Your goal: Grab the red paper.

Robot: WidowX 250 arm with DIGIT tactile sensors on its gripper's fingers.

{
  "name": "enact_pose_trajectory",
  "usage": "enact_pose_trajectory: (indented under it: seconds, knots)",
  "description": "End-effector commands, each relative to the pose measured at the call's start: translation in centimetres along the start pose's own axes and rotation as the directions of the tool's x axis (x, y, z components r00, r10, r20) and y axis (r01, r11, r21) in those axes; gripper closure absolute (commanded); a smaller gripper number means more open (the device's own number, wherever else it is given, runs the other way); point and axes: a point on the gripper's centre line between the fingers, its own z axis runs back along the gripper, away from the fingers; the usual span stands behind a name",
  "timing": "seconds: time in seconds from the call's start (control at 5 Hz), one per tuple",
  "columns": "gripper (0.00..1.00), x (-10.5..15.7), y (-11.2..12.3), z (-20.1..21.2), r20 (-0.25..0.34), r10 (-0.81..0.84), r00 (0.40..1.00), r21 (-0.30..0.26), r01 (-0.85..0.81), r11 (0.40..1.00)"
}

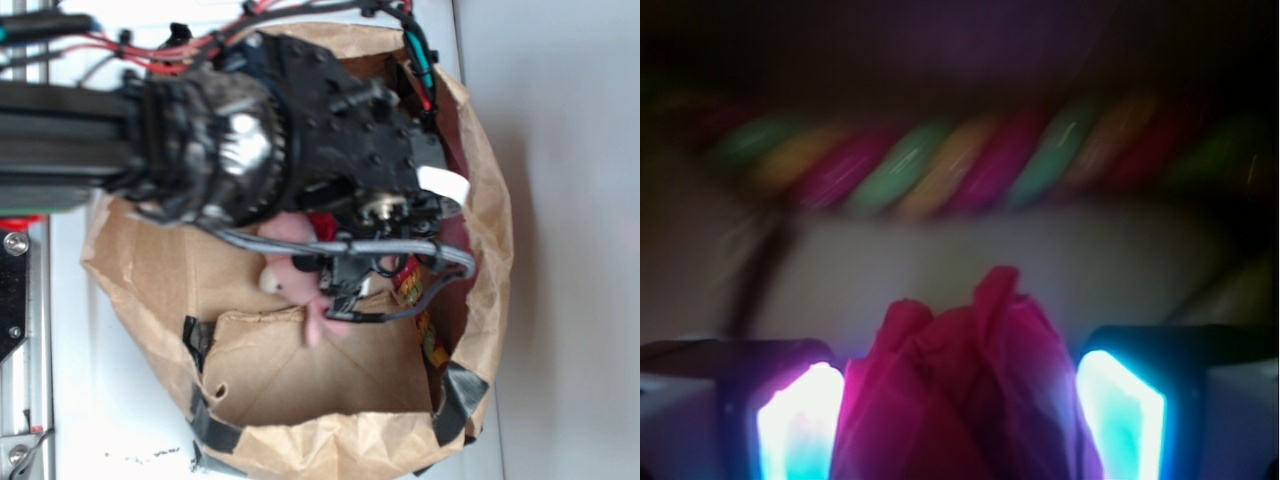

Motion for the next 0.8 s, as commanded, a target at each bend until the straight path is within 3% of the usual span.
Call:
enact_pose_trajectory:
  seconds: [0.0, 0.4, 0.6]
  knots:
    - [1.00, 2.3, -3.5, 10.7, 0.191, -0.084, 0.978, -0.034, 0.092, 0.995]
    - [1.00, 4.0, -4.3, 12.3, 0.176, -0.111, 0.978, -0.008, 0.114, 0.993]
    - [1.00, 5.1, -4.7, 12.2, 0.106, -0.110, 0.988, 0.009, 0.109, 0.994]
